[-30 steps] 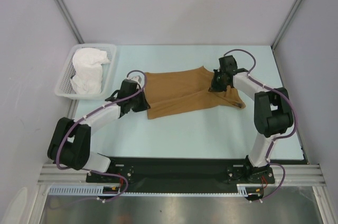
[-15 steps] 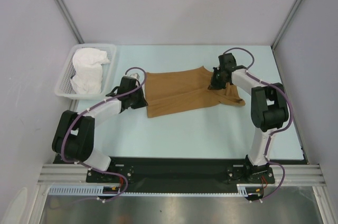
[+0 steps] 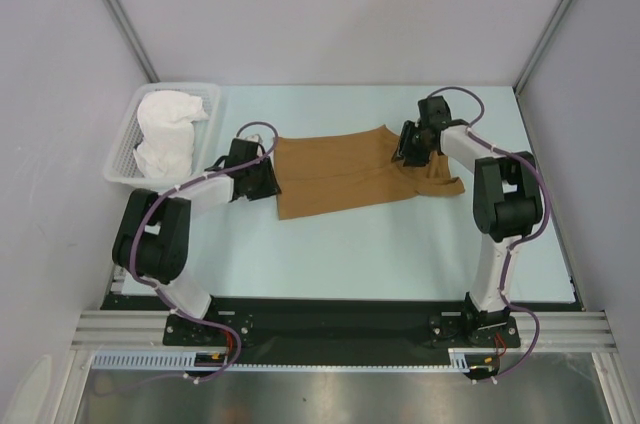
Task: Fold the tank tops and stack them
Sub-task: Fold the tank top
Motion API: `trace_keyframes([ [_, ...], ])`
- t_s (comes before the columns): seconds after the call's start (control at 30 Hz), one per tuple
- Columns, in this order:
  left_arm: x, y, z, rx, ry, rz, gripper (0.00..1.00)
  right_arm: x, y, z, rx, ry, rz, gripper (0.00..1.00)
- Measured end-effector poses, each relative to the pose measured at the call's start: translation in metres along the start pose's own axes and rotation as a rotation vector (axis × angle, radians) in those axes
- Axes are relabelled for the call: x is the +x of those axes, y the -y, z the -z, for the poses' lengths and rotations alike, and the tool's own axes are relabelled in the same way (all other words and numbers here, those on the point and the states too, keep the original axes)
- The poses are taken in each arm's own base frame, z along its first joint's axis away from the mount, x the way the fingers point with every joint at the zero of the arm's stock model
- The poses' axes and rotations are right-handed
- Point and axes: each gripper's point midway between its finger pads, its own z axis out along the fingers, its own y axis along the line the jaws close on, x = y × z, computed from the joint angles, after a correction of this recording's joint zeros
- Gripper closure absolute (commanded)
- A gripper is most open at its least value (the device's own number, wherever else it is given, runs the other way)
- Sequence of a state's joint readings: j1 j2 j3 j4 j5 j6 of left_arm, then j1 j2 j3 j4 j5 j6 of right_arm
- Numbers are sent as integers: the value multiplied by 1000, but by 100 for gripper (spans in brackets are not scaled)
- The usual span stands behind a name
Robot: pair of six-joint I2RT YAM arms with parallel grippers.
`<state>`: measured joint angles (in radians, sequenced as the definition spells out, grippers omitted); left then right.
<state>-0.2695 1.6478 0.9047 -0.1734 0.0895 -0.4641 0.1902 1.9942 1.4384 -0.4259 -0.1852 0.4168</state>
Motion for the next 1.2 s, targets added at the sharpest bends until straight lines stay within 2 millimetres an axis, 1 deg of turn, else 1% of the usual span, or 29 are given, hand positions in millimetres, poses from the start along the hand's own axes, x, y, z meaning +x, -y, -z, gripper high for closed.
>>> trace_keyframes([
  [0.03, 0, -3, -3, -10, -4, 7, 45, -3, 0, 0, -1, 6, -2, 53],
  [0.1, 0, -9, -3, -29, -4, 16, 38, -11, -2, 1, -7, 22, -3, 52],
  [0.13, -2, -11, -3, -36, 3, 18, 34, -15, -2, 2, -10, 31, -5, 52],
  [0.23, -14, -16, 2, -53, 34, 31, 32, -31, -8, 6, -31, 58, 2, 54],
  [0.27, -20, -16, 4, -56, 45, 37, 31, -41, -13, 8, -42, 74, 9, 54],
  [0.3, -28, -16, 6, -55, 60, 42, 32, -55, -19, 8, -58, 100, 21, 52],
  [0.33, -36, -15, 7, -52, 76, 45, 31, -63, -22, 8, -67, 115, 27, 49],
  [0.37, -48, -14, 10, -51, 99, 50, 31, -73, -27, 7, -74, 130, 38, 43],
  [0.43, -72, -9, 14, -39, 147, 55, 29, -91, -33, 3, -89, 163, 54, 40],
  [0.47, -84, -6, 15, -32, 167, 57, 27, -95, -33, 1, -92, 171, 62, 38],
  [0.57, -113, 2, 8, -18, 208, 60, 21, -98, -31, -11, -92, 164, 65, 37],
  [0.63, -123, 3, -1, -17, 210, 59, 18, -99, -28, -21, -88, 153, 63, 37],
  [0.67, -127, 3, -7, -19, 208, 58, 18, -101, -27, -27, -88, 148, 63, 37],
  [0.8, -134, -1, -30, -41, 178, 61, 18, -110, -27, -47, -92, 144, 70, 36],
  [1.0, -146, -12, -56, -62, 159, 79, 19, -118, -30, -65, -112, 146, 82, 38],
  [1.1, -146, -17, -68, -73, 141, 86, 26, -118, -30, -73, -122, 140, 83, 41],
  [1.2, -148, -16, -81, -62, 126, 87, 29, -115, -29, -81, -130, 127, 81, 44],
])
